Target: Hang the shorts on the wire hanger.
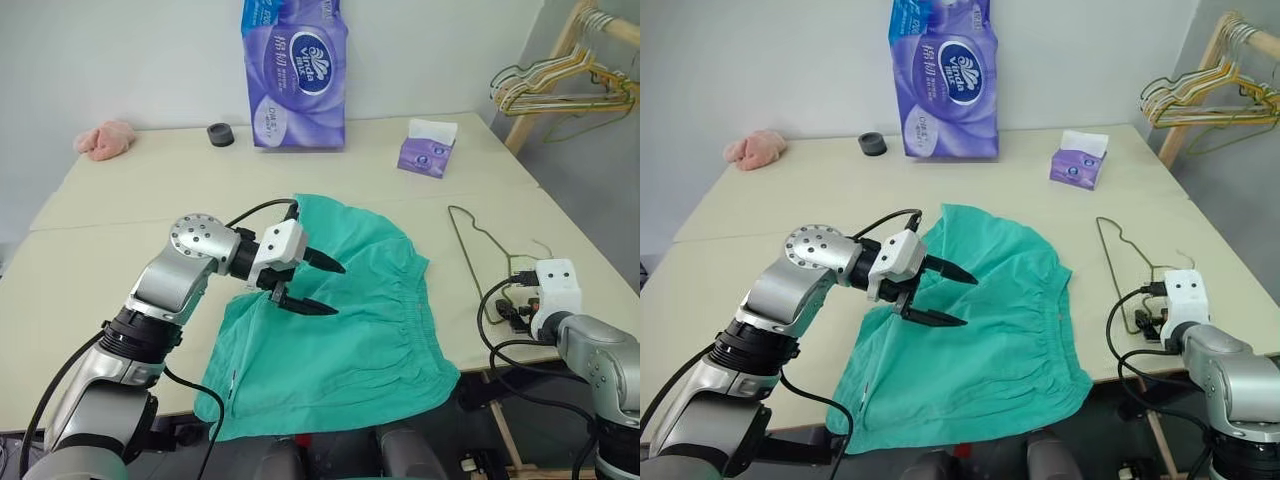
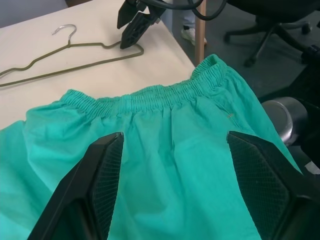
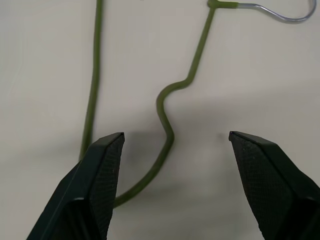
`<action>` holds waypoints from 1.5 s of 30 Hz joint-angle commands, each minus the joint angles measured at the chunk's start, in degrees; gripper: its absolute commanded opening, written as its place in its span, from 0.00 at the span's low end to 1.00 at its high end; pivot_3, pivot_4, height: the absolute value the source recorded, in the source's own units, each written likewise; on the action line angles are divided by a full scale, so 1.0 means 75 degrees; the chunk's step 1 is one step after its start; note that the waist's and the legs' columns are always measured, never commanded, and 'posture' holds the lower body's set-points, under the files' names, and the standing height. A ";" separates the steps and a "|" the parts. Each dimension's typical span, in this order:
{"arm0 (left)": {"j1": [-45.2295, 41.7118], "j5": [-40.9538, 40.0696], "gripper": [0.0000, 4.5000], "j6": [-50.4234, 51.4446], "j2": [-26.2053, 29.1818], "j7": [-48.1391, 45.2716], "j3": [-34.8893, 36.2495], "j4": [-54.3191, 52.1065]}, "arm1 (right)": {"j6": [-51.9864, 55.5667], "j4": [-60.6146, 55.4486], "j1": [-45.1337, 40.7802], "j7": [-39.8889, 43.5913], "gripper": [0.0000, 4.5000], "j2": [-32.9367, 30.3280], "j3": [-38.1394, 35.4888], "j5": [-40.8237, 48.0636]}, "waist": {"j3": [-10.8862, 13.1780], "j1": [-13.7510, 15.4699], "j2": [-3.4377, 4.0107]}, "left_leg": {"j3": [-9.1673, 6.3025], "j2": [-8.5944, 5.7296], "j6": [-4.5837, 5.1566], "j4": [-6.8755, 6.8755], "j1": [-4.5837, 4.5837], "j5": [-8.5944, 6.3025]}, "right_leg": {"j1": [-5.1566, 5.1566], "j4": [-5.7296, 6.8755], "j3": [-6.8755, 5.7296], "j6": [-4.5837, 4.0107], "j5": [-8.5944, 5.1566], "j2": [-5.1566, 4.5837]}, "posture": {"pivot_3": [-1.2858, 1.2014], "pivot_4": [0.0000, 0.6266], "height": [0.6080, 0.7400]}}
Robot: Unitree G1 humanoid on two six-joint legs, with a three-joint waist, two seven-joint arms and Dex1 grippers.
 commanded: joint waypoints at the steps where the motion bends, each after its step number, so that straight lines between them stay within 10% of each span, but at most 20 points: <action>1: -0.0110 0.0034 0.77 -0.0059 -0.0044 -0.0021 0.0069 -0.0144 | 0.0178 0.0047 -0.0022 0.0181 0.79 0.0041 -0.0294 0.0125 | 0.0000 -0.0014 0.0000 | -0.0002 0.0001 0.0001 -0.0001 0.0000 -0.0001 | 0.0000 0.0000 0.0000 0.0000 0.0000 0.0003 | 0.43 0.20 1.00; 8: -0.0206 0.0102 0.78 -0.0070 -0.0185 -0.0062 0.0043 -0.0077 | 0.0311 0.1123 -0.0417 0.0958 0.75 -0.0350 -0.0080 0.0437 | 0.0000 -0.0056 -0.0001 | -0.0002 0.0003 0.0002 0.0001 0.0004 -0.0002 | 0.0005 -0.0006 -0.0001 0.0000 0.0000 0.0005 | 0.43 0.20 1.00; 19: -0.0194 0.0211 0.78 -0.0021 -0.0334 0.0182 0.0151 -0.0010 | -0.0164 0.2057 -0.0809 0.1033 0.01 -0.0871 0.0443 0.0124 | -0.0003 -0.0090 -0.0007 | -0.0009 0.0004 0.0002 0.0002 0.0009 -0.0004 | 0.0032 -0.0034 -0.0008 0.0001 0.0000 0.0006 | 0.43 0.20 1.00; 29: -0.0392 0.0548 0.78 -0.0004 -0.0564 0.1115 0.0370 0.0697 | -0.1568 0.2248 -0.0980 0.0588 0.01 -0.1159 0.0364 -0.0561 | 0.0007 -0.0079 0.0003 | -0.0009 0.0002 0.0001 0.0003 0.0000 -0.0004 | 0.0034 -0.0047 0.0007 0.0004 0.0001 -0.0003 | 0.43 0.20 1.00; 34: -0.1234 0.0500 0.99 0.0436 -0.0516 0.1781 0.1012 0.2274 | -0.3806 0.1919 -0.0827 0.1080 0.00 -0.2247 0.1219 -0.1579 | 0.0064 -0.0155 0.0041 | -0.0003 -0.0006 0.0001 0.0002 -0.0004 -0.0004 | 0.0027 -0.0047 0.0009 0.0007 0.0001 -0.0002 | 0.42 0.20 1.00; 45: -0.2935 0.0261 0.99 0.1133 -0.0154 0.0857 0.1775 0.5170 | -0.9302 0.1514 -0.1167 0.1781 0.00 -0.4187 0.3252 -0.4715 | 0.0099 -0.0413 0.0030 | -0.0002 -0.0007 -0.0005 -0.0010 -0.0018 -0.0015 | -0.0005 -0.0046 0.0008 0.0011 -0.0002 0.0014 | 0.43 0.18 1.00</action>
